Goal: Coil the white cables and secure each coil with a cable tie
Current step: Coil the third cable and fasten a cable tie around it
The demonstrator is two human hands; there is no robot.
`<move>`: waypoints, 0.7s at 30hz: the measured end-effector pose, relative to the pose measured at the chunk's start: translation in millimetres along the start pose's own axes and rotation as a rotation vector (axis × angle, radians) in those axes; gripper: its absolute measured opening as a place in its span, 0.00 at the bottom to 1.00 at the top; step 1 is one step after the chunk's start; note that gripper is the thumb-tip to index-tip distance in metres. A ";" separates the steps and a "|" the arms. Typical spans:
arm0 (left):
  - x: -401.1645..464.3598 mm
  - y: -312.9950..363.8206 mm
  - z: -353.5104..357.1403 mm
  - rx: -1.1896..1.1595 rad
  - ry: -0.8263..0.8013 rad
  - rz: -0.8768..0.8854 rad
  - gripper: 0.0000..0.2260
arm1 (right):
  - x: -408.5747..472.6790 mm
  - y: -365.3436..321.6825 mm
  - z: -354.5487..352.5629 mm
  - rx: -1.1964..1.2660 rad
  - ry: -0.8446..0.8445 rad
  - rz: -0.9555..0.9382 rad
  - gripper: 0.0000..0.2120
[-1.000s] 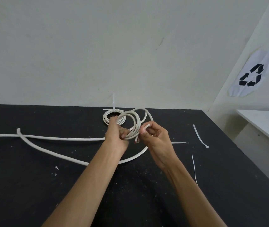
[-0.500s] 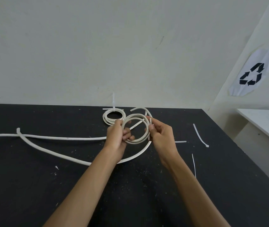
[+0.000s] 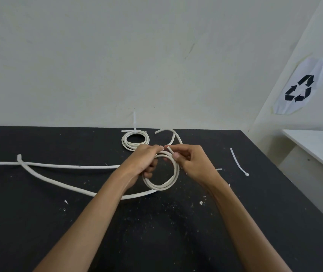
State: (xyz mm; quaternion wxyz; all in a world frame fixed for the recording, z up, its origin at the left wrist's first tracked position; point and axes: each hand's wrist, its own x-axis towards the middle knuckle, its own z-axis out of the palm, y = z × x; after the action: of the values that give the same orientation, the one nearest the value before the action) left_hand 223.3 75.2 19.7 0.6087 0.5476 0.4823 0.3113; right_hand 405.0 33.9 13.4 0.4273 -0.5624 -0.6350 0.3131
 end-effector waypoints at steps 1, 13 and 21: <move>0.9 -0.8 0.3 -0.012 0.005 0.004 0.13 | -0.4 1.1 0.1 0.016 0.027 0.022 0.12; 8.0 -17.1 10.0 -0.335 0.125 -0.008 0.18 | -4.8 3.4 3.2 0.028 0.091 -0.046 0.07; 3.6 -12.5 8.4 -0.227 -0.009 -0.085 0.16 | -5.2 9.3 -4.6 -0.038 -0.009 -0.042 0.12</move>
State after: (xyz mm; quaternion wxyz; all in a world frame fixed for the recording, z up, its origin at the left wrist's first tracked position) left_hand 230.5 72.7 6.1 0.6814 0.4557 0.4641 0.3356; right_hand 413.3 30.1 6.3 0.4199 -0.5556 -0.6544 0.2946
